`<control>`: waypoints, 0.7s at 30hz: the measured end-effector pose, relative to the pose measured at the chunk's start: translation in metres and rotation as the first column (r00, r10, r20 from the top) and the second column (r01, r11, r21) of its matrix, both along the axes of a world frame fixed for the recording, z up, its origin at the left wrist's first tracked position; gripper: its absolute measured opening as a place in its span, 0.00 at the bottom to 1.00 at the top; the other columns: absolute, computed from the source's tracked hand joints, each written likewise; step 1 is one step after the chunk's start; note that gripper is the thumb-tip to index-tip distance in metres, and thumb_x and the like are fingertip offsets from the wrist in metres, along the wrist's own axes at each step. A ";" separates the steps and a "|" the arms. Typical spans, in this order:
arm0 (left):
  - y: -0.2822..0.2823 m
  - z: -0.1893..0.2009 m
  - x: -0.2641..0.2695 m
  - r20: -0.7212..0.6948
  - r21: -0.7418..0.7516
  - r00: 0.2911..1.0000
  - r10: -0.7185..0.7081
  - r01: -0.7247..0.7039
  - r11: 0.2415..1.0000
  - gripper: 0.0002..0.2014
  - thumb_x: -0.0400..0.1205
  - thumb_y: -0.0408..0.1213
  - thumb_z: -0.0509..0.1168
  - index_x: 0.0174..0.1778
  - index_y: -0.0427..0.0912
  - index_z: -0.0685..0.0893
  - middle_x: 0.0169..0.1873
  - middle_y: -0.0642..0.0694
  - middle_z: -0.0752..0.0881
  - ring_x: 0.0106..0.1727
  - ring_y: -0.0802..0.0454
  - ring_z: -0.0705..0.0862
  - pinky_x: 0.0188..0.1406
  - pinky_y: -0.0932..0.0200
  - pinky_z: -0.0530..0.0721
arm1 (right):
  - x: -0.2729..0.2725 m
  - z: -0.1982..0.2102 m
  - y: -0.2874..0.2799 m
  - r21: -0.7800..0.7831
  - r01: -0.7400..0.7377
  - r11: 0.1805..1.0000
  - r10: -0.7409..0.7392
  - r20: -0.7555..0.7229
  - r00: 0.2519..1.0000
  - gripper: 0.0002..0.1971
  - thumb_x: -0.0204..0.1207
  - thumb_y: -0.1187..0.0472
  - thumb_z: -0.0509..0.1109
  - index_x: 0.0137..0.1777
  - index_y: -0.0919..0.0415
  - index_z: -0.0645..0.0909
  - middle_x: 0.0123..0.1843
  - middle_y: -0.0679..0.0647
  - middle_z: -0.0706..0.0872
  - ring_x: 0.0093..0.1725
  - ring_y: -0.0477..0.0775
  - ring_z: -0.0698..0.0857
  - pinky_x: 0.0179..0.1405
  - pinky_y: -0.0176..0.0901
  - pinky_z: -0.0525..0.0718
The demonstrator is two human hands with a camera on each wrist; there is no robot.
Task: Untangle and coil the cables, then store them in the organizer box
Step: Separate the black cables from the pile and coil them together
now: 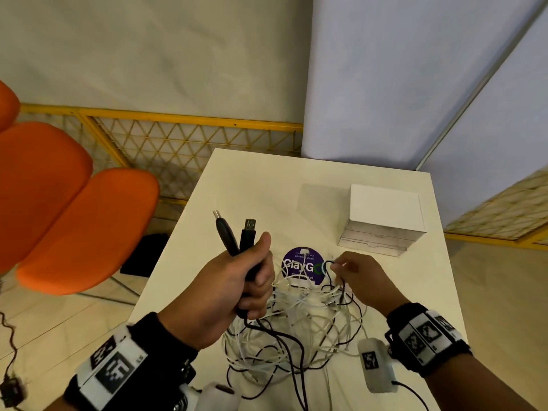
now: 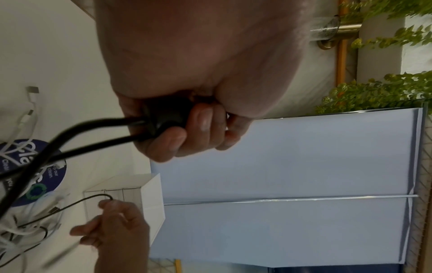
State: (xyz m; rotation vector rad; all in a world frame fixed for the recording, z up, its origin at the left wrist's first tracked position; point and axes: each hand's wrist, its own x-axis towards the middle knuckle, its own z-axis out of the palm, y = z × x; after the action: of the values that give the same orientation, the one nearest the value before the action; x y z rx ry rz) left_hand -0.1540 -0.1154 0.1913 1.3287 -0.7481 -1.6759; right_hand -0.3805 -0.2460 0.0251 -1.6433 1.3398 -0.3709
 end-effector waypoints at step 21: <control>-0.009 0.006 0.011 -0.106 -0.140 0.994 0.019 -0.033 0.990 0.22 0.87 0.56 0.57 0.34 0.45 0.62 0.25 0.49 0.59 0.25 0.51 0.57 0.26 0.57 0.63 | 0.056 0.217 0.090 0.279 -0.083 0.957 -0.132 0.671 0.730 0.21 0.70 0.77 0.59 0.62 0.73 0.82 0.58 0.66 0.90 0.58 0.65 0.90 0.42 0.55 0.92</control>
State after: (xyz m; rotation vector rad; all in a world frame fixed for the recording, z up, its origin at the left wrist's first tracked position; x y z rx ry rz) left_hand -0.1426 -0.1243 0.1976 1.1394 -0.7701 -1.6271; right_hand -0.3245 -0.1563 0.2418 -1.0657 0.7915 -0.6865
